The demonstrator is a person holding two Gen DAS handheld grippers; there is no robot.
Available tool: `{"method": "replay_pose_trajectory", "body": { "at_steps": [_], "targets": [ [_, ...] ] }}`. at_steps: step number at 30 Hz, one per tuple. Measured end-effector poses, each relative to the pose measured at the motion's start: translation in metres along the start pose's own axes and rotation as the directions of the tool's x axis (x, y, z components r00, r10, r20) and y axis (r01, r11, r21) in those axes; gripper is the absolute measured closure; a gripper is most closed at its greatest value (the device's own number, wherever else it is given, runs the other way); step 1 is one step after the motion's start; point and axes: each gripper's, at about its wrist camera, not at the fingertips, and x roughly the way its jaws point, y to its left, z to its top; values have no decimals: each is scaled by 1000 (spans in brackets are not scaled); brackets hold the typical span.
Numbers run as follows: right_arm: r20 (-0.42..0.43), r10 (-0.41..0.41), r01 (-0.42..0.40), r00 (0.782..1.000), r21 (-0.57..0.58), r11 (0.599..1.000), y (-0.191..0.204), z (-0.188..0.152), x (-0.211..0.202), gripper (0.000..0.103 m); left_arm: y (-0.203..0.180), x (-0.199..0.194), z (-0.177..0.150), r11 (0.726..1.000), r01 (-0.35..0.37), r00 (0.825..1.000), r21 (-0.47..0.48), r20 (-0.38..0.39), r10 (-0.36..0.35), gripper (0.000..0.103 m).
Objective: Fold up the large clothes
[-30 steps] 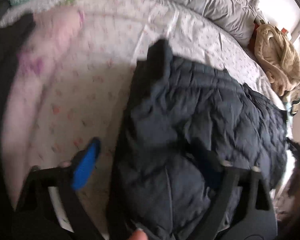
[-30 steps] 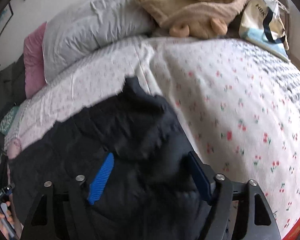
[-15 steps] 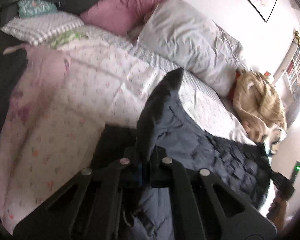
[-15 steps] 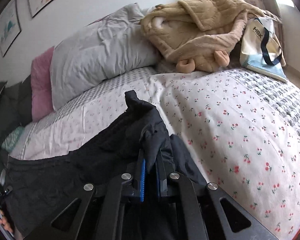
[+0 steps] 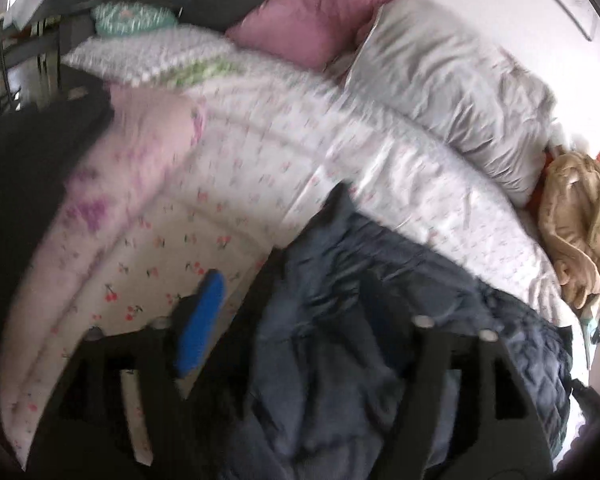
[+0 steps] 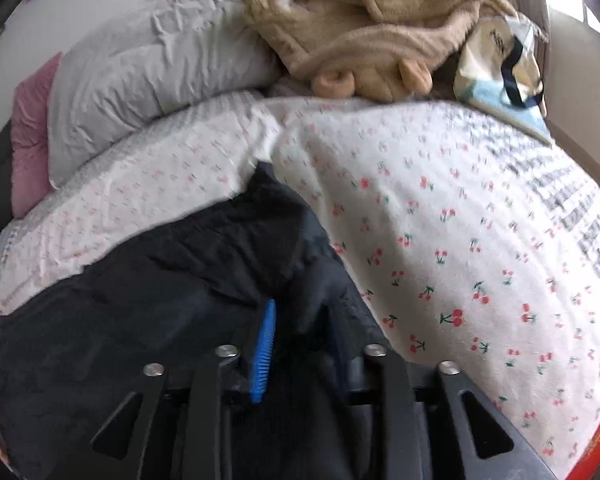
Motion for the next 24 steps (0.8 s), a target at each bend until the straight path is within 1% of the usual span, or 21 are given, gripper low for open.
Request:
{"method": "replay_pose_trajectory", "body": {
  "at_steps": [1,2,4,7,10,12,13,15,18,21,24],
  "targets": [
    [17,14,-14,1000,-13,1000,8,-2,-8,29,-7,-8,-1,1000,11,1000,12,10,-11,23],
    [39,32,-30,999,-36,999,19,-4,-17,22,-16,-16,-4,999,37,999,30,15,-38,18],
    [55,62,-55,997,-110,992,45,-6,-29,22,-28,-21,-10,996,66,998,54,3,-66,15],
    [39,114,-104,993,-203,974,83,-17,-34,21,-50,-18,-27,991,97,994,93,-64,-91,9],
    [-37,153,-157,988,-261,952,115,-35,-20,21,-67,2,-46,988,102,986,116,-146,-85,8],
    [-80,154,-170,985,-280,945,126,-45,-8,21,-73,16,-57,985,101,978,137,-197,-73,8],
    [-108,146,-171,983,-285,943,130,-49,1,21,-74,25,-63,984,85,973,159,-224,-48,8],
    [-133,115,-149,984,-277,949,124,-52,15,21,-72,34,-70,977,56,972,204,-236,-7,8],
    [-121,94,-119,988,-227,967,94,-49,26,21,-60,37,-68,967,30,975,252,-221,27,6],
    [-115,75,-95,991,-174,980,59,-40,28,21,-36,38,-58,967,-16,976,255,-205,70,6],
    [-112,9,-27,994,-159,987,27,-34,30,21,-11,38,-51,967,-52,971,250,-214,108,6]
  ]
}}
